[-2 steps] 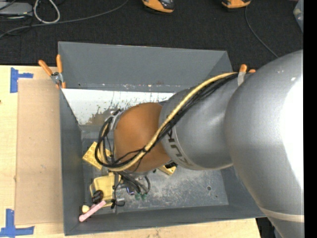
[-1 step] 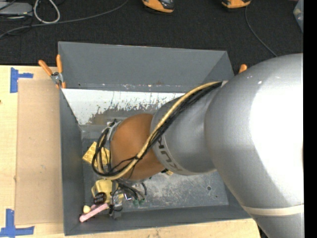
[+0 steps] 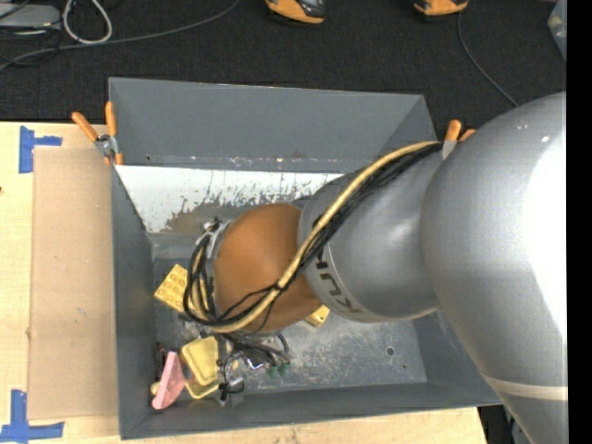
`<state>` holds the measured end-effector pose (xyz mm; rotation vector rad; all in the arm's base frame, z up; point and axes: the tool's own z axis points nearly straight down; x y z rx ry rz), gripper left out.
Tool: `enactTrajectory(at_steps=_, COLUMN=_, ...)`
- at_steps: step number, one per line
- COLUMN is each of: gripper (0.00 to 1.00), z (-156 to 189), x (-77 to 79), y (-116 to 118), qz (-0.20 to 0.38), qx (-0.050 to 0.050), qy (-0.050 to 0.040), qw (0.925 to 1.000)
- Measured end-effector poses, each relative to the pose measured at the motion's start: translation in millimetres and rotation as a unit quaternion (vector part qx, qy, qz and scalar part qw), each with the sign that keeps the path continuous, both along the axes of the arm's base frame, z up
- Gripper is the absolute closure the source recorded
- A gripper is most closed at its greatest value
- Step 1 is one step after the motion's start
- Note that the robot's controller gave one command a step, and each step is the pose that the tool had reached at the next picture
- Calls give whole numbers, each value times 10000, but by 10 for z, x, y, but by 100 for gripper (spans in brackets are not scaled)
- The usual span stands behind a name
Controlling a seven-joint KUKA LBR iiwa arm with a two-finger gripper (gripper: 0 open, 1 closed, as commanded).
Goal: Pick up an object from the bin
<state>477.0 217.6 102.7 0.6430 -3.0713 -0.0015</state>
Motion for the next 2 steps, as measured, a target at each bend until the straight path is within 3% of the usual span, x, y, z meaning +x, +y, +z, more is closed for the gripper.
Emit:
enactTrajectory(at_steps=1, gripper=0, z=-343, x=138, y=-150, qz=394, qx=6, qy=-26, qw=9992)
enactTrajectory(at_steps=2, gripper=100, z=-331, x=239, y=42, qz=1132, qx=19, qy=-15, qw=9936)
